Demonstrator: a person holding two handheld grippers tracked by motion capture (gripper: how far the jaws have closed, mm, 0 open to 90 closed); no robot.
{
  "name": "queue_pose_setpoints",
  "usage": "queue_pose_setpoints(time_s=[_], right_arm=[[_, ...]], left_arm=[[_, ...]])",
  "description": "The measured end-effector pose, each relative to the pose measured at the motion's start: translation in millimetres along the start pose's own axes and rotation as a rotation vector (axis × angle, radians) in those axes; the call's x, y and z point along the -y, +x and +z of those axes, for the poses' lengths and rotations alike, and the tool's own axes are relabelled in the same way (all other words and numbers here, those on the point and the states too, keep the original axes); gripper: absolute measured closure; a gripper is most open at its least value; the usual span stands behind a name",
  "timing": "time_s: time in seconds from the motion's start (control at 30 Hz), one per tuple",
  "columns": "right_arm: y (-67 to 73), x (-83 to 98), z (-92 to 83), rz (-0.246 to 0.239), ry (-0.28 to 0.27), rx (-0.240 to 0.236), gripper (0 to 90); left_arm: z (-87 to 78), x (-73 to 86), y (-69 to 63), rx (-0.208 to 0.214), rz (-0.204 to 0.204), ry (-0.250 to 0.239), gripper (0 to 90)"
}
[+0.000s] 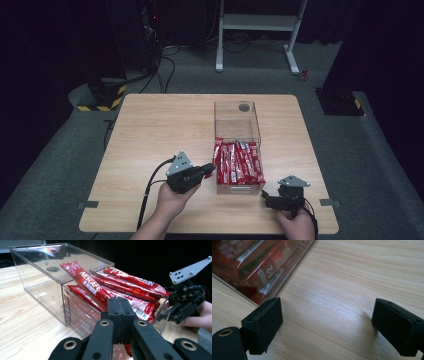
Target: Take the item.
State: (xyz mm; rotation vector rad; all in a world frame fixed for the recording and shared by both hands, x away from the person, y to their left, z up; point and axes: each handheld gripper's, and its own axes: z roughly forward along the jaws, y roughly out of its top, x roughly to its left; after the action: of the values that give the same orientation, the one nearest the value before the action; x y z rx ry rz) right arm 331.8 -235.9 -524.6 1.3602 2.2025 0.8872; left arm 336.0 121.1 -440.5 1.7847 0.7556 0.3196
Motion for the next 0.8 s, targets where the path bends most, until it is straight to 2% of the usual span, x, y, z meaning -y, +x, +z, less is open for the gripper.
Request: queue_pose_setpoints(time_s=[0.3, 0.8], right_arm=[[-0.2, 0.0, 0.0, -0.003, -0.001, 0.0, 9.7], [-0.3, 0.0, 0.1, -0.003, -0.001, -0.001, 9.7]], left_arm=[[-8.8, 1.9, 8.2, -0.015, -0.011, -0.003, 89.6], [-24.1, 1.8, 25.4, -0.072, -0.031, -0.022, 89.6]])
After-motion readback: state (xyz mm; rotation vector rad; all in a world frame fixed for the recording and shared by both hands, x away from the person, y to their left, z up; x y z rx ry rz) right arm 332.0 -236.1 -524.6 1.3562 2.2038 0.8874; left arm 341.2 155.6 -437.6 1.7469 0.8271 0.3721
